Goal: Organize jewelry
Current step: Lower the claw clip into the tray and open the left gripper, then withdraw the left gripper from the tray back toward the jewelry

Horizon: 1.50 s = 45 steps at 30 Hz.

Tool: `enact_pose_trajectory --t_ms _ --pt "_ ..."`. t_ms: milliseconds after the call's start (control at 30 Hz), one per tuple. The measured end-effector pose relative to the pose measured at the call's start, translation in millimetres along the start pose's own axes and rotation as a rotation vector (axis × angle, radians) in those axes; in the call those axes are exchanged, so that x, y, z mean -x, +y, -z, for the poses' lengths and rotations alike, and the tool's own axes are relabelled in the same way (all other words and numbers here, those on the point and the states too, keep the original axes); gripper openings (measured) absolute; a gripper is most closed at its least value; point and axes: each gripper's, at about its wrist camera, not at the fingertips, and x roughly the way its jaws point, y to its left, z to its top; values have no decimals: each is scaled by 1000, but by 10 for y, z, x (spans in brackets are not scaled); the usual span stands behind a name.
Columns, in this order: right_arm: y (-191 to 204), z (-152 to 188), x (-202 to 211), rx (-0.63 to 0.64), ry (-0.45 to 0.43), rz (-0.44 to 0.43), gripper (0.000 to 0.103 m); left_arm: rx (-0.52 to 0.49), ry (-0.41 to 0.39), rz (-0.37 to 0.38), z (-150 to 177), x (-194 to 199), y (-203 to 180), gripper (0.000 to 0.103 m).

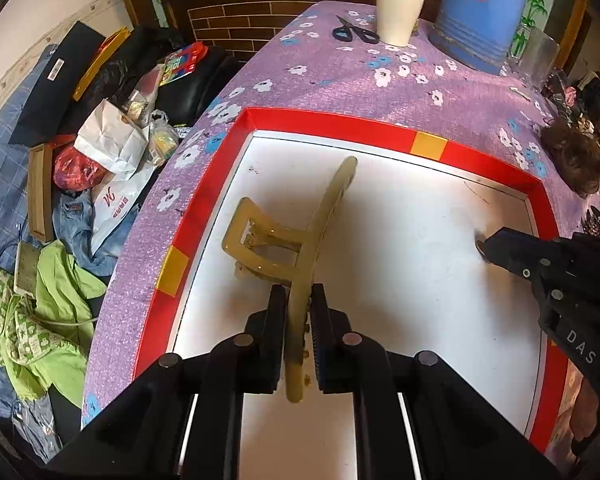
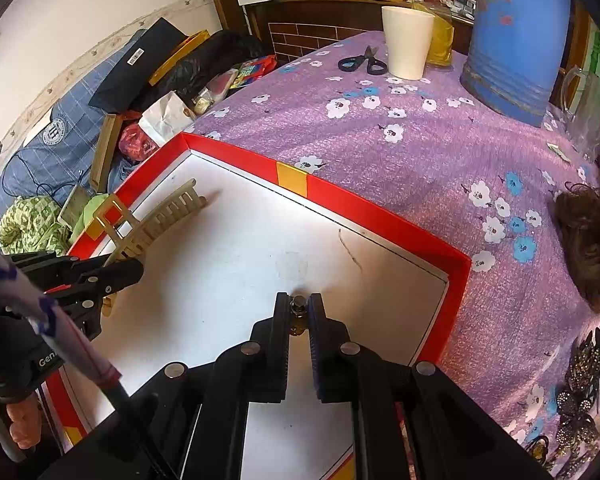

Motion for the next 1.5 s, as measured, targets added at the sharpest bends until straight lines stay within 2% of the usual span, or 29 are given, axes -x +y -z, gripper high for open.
enact_pose_trajectory --t_ms 67,100,133,167,300,367,500,600,733,1033,1233,1500 --pt "-11 1 -2 -4 -1 0 15 -4 -3 0 3 -1 -15 27" --pt "-19 3 -2 -7 -1 2 19 -8 -10 1 10 8 -17 38" --pt "-30 4 -2 -14 -2 5 23 -10 -14 0 13 14 -32 44" --pt "-39 7 6 -17 -3 6 25 -11 -16 0 16 19 -39 46" --pt "-54 3 90 -25 -22 1 50 -8 -29 10 25 75 -44 56" --pt "-54 -4 201 -26 -42 1 52 1 -42 23 30 139 -21 58" --pt "-57 24 535 -26 -89 -1 53 23 -101 42 79 402 38 72" --pt "-67 122 891 -29 -144 -1 61 43 -147 45 152 623 59 79" --pt "-114 314 1301 -43 -205 19 68 47 -212 59 324 1016 -66 80" --pt "-367 959 2123 -129 -295 85 69 5 -296 126 672 1706 -624 81" --pt "-598 1414 2573 -198 -342 148 70 -67 -316 160 838 1907 -1105 81" --pt "-901 1849 2958 -288 -387 196 71 -157 -322 210 1022 2057 -1688 81"
